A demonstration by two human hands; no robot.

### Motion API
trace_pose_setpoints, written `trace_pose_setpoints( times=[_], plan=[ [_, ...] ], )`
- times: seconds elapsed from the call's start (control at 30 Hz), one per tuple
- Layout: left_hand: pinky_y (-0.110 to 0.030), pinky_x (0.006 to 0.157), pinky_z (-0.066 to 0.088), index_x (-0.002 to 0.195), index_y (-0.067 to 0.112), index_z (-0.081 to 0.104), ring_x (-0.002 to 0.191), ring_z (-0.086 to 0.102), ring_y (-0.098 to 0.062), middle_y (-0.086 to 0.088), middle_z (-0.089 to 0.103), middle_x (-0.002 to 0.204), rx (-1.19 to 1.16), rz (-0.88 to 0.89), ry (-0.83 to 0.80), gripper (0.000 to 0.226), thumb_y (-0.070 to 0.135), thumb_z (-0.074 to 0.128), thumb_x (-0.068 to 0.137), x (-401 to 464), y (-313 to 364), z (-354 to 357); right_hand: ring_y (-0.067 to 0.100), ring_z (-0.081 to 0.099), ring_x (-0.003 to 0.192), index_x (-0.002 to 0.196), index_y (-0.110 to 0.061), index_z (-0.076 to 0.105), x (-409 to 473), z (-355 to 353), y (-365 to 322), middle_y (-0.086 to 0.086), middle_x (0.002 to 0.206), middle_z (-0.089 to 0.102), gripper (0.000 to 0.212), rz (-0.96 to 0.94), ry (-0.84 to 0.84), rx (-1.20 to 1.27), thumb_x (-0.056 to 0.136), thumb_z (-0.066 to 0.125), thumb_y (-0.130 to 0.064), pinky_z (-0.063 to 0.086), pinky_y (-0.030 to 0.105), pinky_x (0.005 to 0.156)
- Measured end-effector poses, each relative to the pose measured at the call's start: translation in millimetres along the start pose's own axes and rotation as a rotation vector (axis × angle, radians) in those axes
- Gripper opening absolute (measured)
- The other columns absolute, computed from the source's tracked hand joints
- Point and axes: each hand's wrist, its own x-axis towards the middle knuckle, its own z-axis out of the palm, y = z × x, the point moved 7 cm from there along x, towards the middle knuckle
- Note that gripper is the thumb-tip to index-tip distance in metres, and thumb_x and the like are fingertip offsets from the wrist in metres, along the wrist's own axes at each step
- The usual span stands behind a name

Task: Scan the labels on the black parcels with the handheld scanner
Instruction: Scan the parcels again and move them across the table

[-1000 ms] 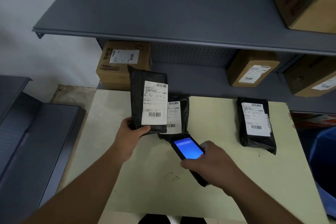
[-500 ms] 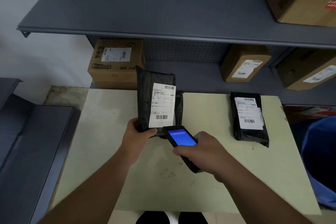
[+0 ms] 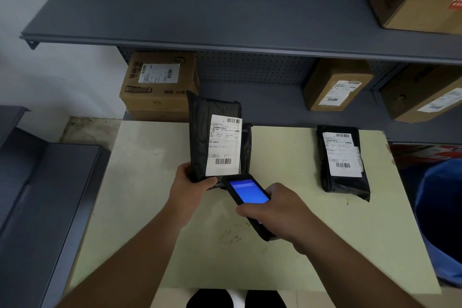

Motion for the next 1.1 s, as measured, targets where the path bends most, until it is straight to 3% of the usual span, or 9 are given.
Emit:
trace_pose_setpoints(
  times=[0.13, 0.4, 0.67, 0.97, 1.1],
  plan=[
    [-0.046, 0.101, 0.057, 0.129, 0.02, 0.056, 0.107, 0.073, -0.018, 0.003, 0.074, 0.118, -0.001, 0.0, 0.001, 0.065, 0.013, 0.089, 0.073, 0.6, -0.9, 2.9, 0.019, 0.07, 0.078, 0.102, -0.02, 0.061, -0.1, -3.1, 2.4, 0.004, 0.1, 0.074, 0.06, 0.006, 0.009, 0.003, 0.057, 0.084, -0.052, 0.059, 0.035, 0.066],
    [-0.049, 0.1, 0.059, 0.128, 0.021, 0.063, 0.105, 0.077, -0.02, 0.003, 0.079, 0.116, 0.017, -0.035, -0.073, 0.074, 0.034, 0.091, 0.06, 2.8, -5.1, 25.1, 0.019, 0.07, 0.079, 0.104, -0.021, 0.061, -1.8, -18.3, 13.8, 0.005, 0.1, 0.074, 0.057, 0.018, 0.027, 0.031, 0.06, 0.085, -0.05, 0.058, 0.035, 0.065],
    [-0.049, 0.097, 0.06, 0.124, 0.025, 0.069, 0.104, 0.078, -0.019, 0.005, 0.08, 0.114, 0.048, -0.073, -0.158, 0.072, 0.042, 0.093, 0.06, 1.0, -10.6, 76.7, 0.016, 0.068, 0.073, 0.104, -0.021, 0.062, -2.6, -50.6, 39.9, 0.006, 0.098, 0.075, 0.05, 0.044, 0.059, 0.104, 0.067, 0.087, -0.042, 0.055, 0.03, 0.06],
    [-0.045, 0.096, 0.061, 0.117, 0.022, 0.069, 0.104, 0.077, -0.02, 0.001, 0.081, 0.109, 0.028, -0.141, -0.15, 0.075, 0.045, 0.094, 0.051, -4.9, -17.0, 138.3, 0.016, 0.064, 0.066, 0.104, -0.02, 0.061, 0.2, -92.0, 80.1, 0.007, 0.096, 0.075, 0.052, 0.084, 0.095, 0.172, 0.067, 0.088, -0.043, 0.053, 0.028, 0.055],
    [-0.046, 0.094, 0.063, 0.112, 0.024, 0.076, 0.1, 0.078, -0.019, 0.002, 0.082, 0.103, 0.069, -0.142, -0.163, 0.066, 0.048, 0.09, 0.052, -6.0, -18.2, 165.1, 0.016, 0.064, 0.067, 0.103, -0.02, 0.061, 2.0, -108.4, 97.1, 0.007, 0.096, 0.075, 0.05, 0.099, 0.109, 0.199, 0.068, 0.089, -0.043, 0.053, 0.029, 0.056]
  ],
)
